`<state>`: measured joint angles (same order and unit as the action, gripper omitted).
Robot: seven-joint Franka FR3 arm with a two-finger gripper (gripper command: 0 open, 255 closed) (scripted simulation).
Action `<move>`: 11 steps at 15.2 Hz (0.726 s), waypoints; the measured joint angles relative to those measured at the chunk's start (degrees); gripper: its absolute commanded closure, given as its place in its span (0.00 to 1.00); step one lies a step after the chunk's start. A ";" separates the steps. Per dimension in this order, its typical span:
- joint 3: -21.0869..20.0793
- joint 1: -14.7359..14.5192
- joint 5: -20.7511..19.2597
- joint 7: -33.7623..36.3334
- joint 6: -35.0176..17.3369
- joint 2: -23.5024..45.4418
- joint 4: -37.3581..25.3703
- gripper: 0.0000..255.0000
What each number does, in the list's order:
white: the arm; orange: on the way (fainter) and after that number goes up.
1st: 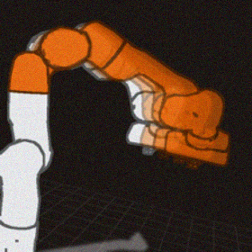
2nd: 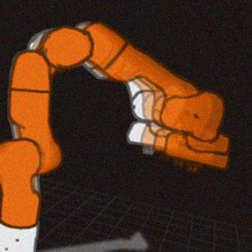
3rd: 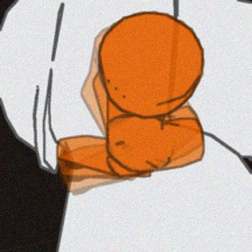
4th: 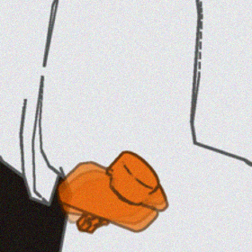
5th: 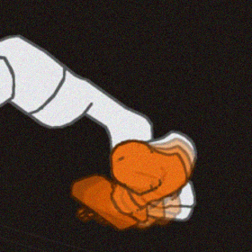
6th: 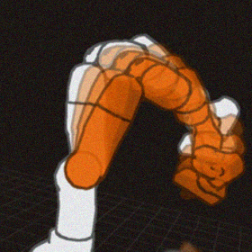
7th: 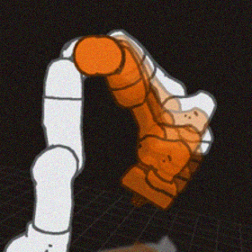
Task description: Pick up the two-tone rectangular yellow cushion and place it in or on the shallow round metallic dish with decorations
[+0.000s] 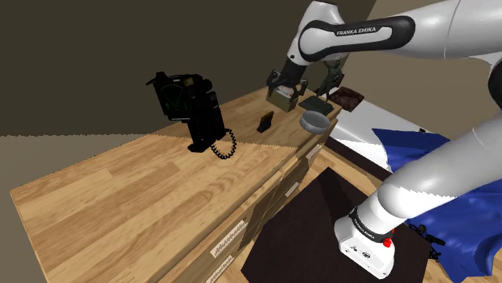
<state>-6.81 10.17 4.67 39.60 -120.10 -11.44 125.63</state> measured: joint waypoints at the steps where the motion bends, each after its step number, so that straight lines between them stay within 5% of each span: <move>1: 0.06 0.41 0.11 1.79 -1.20 2.21 -0.91 0.00; 11: 2.46 3.24 2.75 17.68 -11.02 21.45 -9.26 0.00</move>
<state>-4.35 13.41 7.42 57.28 -131.12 10.01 116.37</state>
